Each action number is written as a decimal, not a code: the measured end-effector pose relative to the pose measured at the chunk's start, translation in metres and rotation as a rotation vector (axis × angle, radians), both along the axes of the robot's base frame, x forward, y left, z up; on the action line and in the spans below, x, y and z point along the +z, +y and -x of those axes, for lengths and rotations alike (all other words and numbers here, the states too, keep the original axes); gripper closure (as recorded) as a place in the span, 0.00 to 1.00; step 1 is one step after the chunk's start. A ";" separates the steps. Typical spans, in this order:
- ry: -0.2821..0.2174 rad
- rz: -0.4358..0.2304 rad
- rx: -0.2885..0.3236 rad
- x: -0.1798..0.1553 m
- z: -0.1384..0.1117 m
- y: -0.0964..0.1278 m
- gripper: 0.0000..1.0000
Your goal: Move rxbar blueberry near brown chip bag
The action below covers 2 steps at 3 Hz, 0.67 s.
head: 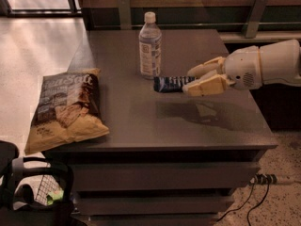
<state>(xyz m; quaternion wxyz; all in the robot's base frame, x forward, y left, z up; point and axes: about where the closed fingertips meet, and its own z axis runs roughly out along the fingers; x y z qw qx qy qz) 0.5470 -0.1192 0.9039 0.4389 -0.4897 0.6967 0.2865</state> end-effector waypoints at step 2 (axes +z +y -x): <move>0.056 0.050 0.214 -0.014 0.022 0.065 1.00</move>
Offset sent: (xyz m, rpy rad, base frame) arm -0.0326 0.0883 -0.0197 -0.0571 0.0980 0.3488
